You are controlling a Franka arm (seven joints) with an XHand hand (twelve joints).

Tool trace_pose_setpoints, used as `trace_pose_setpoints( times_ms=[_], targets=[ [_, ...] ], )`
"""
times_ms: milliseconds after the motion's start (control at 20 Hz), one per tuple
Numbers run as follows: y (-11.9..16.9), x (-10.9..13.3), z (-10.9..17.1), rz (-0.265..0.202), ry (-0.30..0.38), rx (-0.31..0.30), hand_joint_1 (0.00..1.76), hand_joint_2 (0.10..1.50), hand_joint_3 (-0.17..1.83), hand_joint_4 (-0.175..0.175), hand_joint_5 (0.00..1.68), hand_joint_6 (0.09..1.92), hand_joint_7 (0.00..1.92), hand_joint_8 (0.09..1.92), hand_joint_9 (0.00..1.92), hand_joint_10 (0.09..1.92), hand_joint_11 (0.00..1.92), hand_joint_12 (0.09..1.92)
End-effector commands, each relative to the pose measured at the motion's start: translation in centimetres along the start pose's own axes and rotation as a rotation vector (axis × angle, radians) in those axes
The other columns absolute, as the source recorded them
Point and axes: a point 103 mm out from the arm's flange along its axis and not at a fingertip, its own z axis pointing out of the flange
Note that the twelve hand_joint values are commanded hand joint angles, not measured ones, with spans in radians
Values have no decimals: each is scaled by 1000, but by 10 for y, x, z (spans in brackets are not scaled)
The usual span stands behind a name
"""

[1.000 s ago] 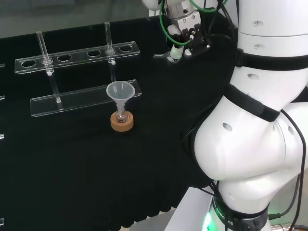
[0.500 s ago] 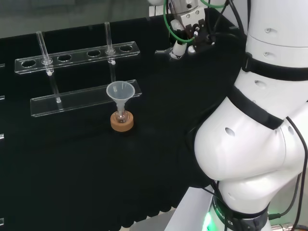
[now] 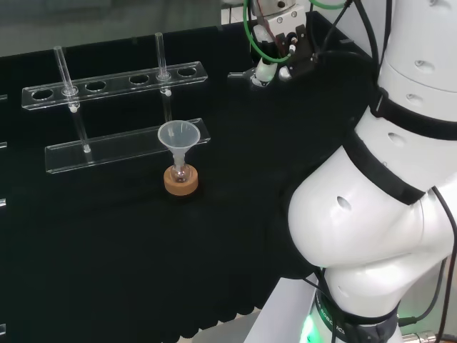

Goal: Pour all the NaCl from the weighing funnel into the round-bottom flask.

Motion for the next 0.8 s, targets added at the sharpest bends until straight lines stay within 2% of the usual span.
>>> trace_pose_setpoints(
  times_ms=[50, 500, 800],
  targets=[
    [-56, 28, -4, 21, -35, 21, 1098, 719, 600, 175, 1192, 793, 470, 704, 816, 488, 751, 1129],
    [-94, 54, -12, 15, -53, 16, 1098, 719, 599, 175, 1192, 792, 474, 703, 821, 484, 762, 1119],
    [-109, 73, -8, -1, -64, 29, 1099, 719, 598, 175, 1192, 791, 475, 703, 823, 481, 767, 1114]
  ],
)
